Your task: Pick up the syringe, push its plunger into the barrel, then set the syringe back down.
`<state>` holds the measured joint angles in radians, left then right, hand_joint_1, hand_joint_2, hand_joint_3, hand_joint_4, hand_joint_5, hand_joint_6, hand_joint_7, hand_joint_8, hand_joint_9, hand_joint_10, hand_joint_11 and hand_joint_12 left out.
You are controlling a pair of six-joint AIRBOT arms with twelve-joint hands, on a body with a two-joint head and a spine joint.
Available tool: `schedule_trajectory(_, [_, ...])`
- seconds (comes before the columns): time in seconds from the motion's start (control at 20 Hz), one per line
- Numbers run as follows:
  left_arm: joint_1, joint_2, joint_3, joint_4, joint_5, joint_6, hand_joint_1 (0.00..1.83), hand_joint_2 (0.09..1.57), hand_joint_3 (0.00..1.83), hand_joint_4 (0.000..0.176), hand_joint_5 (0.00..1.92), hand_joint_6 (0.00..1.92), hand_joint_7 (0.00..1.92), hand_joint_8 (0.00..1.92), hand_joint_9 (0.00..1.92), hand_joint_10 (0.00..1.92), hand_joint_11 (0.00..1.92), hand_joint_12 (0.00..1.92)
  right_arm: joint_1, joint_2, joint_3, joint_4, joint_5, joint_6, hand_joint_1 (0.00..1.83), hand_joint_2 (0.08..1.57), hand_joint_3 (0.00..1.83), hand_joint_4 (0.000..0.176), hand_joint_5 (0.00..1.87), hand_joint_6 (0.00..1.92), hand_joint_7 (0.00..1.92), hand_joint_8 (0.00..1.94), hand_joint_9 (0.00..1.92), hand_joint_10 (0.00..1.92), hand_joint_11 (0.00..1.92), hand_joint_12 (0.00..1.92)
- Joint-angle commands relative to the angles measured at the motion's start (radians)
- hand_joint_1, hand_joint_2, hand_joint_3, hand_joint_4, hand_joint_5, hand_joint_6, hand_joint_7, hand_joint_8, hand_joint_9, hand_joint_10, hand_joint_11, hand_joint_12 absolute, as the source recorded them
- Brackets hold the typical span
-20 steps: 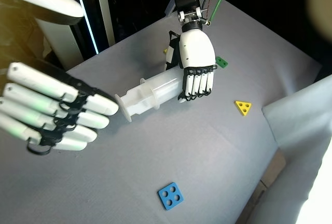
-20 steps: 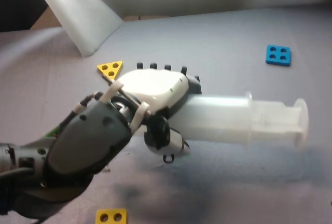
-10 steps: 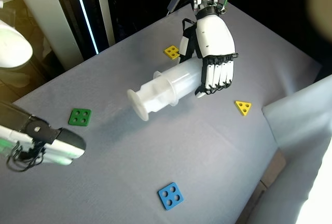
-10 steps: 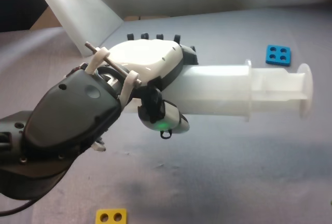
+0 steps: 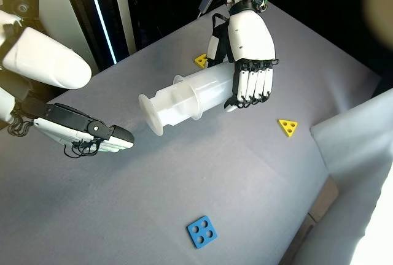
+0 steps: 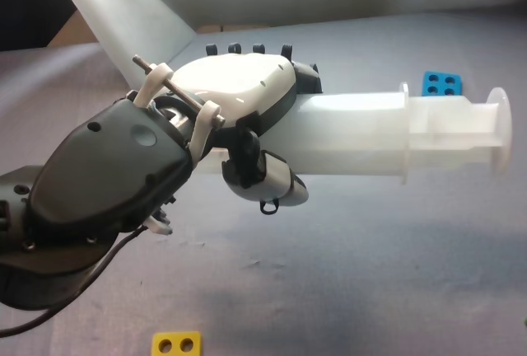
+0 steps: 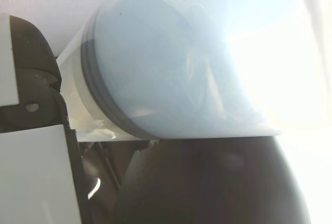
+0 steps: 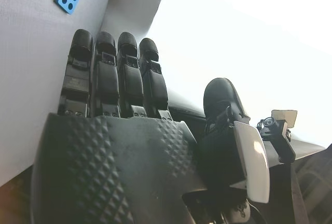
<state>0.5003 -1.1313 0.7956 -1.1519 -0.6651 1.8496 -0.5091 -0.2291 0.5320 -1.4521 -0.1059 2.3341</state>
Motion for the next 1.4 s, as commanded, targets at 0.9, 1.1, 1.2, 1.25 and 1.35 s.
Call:
schedule_trajectory(0.9, [-0.012,0.001,0.005,0.091,-0.054,0.001,1.32,1.27,0.0,0.0,0.67,1.34,0.69,1.53,0.59,1.68,0.36,1.62,0.012,-0.205,0.01,0.01,-0.072,-0.029,0.0,1.25,0.0,0.0,0.32,0.0,0.29,0.0,0.2,0.0,0.0,0.39])
schedule_trajectory(1.1, [-0.012,0.001,0.005,0.092,-0.054,0.004,1.33,1.27,0.0,0.0,0.68,1.31,0.7,1.53,0.6,1.67,0.37,1.62,0.029,-0.244,0.012,0.01,-0.095,-0.046,0.0,1.25,0.0,0.0,0.32,0.0,0.28,0.0,0.19,0.0,0.0,0.38])
schedule_trajectory(1.2, [-0.012,0.001,0.005,0.092,-0.052,0.004,1.32,1.27,0.0,0.0,0.7,1.26,0.68,1.55,0.58,1.69,0.35,1.65,0.044,-0.27,0.018,0.01,-0.102,-0.053,0.0,1.26,0.0,0.0,0.31,0.0,0.26,0.0,0.18,0.0,0.0,0.38])
schedule_trajectory(1.25, [-0.012,0.001,0.005,0.092,-0.052,0.004,1.32,1.28,0.0,0.0,0.7,1.25,0.67,1.58,0.55,1.72,0.32,1.67,0.048,-0.281,0.021,0.01,-0.111,-0.056,0.0,1.26,0.0,0.0,0.29,0.0,0.24,0.0,0.16,0.0,0.0,0.39])
schedule_trajectory(1.35, [-0.014,0.001,0.004,0.092,-0.052,0.004,1.32,1.28,0.0,0.0,0.69,1.25,0.67,1.59,0.56,1.72,0.34,1.67,0.053,-0.305,0.03,0.01,-0.115,-0.058,0.0,1.26,0.0,0.0,0.29,0.0,0.24,0.0,0.16,0.0,0.0,0.4])
